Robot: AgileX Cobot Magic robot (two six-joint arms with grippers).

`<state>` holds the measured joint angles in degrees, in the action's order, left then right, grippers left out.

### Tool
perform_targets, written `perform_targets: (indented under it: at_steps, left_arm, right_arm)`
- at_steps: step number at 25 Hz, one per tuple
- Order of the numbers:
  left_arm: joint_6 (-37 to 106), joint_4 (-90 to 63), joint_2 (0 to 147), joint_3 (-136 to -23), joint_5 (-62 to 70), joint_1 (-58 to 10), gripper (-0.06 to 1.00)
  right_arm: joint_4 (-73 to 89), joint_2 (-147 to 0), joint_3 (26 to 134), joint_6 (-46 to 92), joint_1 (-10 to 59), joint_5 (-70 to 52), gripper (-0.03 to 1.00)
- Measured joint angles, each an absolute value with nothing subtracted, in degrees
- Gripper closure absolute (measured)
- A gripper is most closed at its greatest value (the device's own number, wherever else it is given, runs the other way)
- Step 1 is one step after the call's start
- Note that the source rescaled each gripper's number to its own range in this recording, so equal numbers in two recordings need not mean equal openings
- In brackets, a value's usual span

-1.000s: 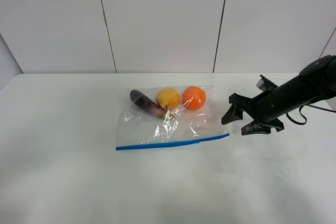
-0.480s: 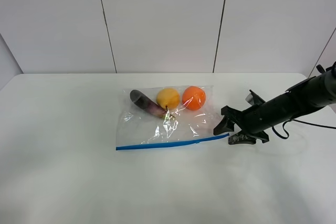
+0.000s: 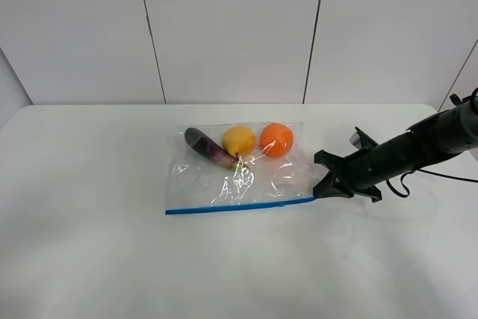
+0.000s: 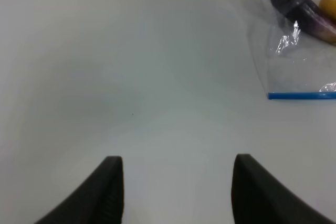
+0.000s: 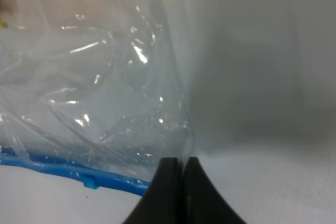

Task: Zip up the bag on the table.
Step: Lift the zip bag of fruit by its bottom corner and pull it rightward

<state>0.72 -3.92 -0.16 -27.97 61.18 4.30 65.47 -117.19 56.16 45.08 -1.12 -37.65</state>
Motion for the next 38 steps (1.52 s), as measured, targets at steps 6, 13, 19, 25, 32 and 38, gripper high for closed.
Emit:
perform_targets:
  at_steps: [6,13,19,25,32,38]
  left_arm:
    - [0.7,-3.9,-0.2,-28.0,61.2,4.3,-0.06]
    - [0.7,-3.9,-0.2,-28.0,61.2,4.3,-0.06]
    - [0.7,-3.9,-0.2,-28.0,61.2,4.3,-0.06]
    - [0.7,-3.9,-0.2,-28.0,61.2,4.3,-0.06]
    - [0.7,-3.9,-0.2,-28.0,61.2,4.3,-0.06]
    - [0.7,-3.9,-0.2,-28.0,61.2,4.3,-0.06]
  right_arm:
    - [65.5,-117.2,56.2,45.3,-1.1,-38.5,0.97]
    - [65.4,-114.9,56.2,45.8,-1.1,-39.6,0.97]
    - [65.6,-111.6,56.2,45.8,-1.1,-41.1,0.97]
    - [66.0,-106.5,56.1,45.8,-1.1,-41.5,0.97]
    - [66.8,-102.3,56.1,45.8,-1.1,-42.9,0.97]
    - [67.2,-100.2,56.1,45.8,-1.1,-44.3,0.97]
